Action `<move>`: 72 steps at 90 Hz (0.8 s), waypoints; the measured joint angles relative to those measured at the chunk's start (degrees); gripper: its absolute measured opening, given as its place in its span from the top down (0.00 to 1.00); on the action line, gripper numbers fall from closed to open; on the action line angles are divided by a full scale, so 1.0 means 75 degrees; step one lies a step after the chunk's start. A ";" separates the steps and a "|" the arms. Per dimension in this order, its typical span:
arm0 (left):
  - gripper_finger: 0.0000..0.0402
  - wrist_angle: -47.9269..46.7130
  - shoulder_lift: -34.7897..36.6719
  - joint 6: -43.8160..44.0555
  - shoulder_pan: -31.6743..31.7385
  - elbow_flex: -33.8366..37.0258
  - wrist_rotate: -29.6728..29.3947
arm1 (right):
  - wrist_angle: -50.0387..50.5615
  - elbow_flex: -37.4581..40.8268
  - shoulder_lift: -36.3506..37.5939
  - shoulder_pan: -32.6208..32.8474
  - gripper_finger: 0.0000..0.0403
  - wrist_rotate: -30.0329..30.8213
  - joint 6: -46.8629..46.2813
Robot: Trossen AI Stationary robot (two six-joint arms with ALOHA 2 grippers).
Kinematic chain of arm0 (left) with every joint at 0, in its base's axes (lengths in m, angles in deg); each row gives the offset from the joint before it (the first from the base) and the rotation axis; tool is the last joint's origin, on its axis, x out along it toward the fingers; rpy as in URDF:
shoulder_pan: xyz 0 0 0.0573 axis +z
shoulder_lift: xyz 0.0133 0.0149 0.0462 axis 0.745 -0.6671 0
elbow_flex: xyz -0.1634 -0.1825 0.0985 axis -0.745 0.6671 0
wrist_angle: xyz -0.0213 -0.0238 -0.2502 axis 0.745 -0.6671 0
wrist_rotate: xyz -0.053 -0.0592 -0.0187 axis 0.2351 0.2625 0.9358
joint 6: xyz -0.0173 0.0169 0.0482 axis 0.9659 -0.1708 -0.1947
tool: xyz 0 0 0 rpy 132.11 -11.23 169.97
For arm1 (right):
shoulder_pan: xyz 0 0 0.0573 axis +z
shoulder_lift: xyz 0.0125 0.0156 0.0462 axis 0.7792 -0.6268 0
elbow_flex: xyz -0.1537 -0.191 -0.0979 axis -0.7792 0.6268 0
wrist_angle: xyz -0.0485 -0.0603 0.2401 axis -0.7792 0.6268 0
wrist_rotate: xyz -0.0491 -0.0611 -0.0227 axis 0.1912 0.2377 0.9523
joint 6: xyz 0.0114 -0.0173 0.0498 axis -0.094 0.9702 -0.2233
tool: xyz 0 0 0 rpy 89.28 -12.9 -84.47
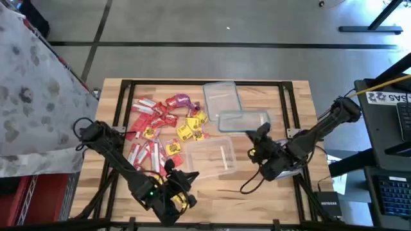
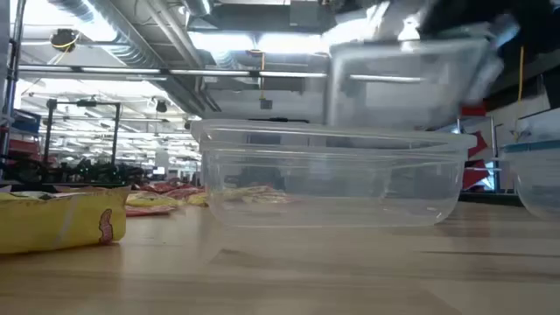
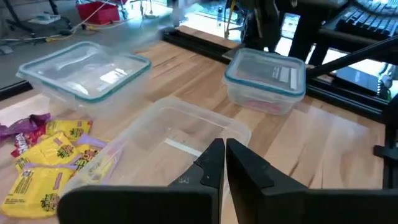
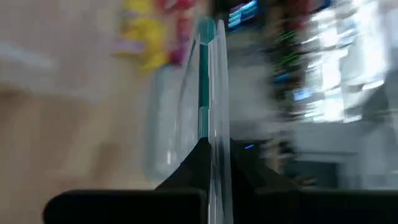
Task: Sort candy
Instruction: Open the top rectangular transparent food container
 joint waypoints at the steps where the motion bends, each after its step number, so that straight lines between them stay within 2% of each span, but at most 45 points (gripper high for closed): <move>1: 1.00 -0.0001 0.0000 0.0005 0.0000 0.0000 -0.0002 | 0.0189 -0.0020 -0.0028 0.0002 0.99 -0.0020 -0.0178; 9: 1.00 -0.0007 0.0000 -0.0011 0.0001 0.0000 -0.0010 | 0.1500 -0.0188 -0.0226 0.0080 0.99 -0.0285 -0.1502; 17: 1.00 -0.0014 0.0000 0.0022 0.0015 0.0000 -0.0012 | 0.2153 -0.0316 -0.0338 0.0230 0.99 -0.0841 -0.2349; 35: 1.00 -0.0091 0.0000 0.0093 0.0015 0.0000 -0.0036 | 0.2617 -0.0349 -0.0441 0.0576 0.99 -0.3122 -0.3602; 43: 1.00 -0.0103 0.0000 0.0113 0.0015 0.0000 -0.0036 | 0.2777 -0.0349 -0.0465 0.0731 0.99 -0.3839 -0.4122; 62: 1.00 -0.0130 0.0000 0.0097 0.0064 0.0000 -0.0036 | 0.2718 -0.0301 -0.0460 0.0930 0.99 -0.4892 -0.4512; 72: 1.00 -0.0144 0.0000 0.0094 0.0075 0.0000 -0.0037 | 0.2605 -0.0299 -0.0460 0.0904 0.96 -0.5012 -0.4688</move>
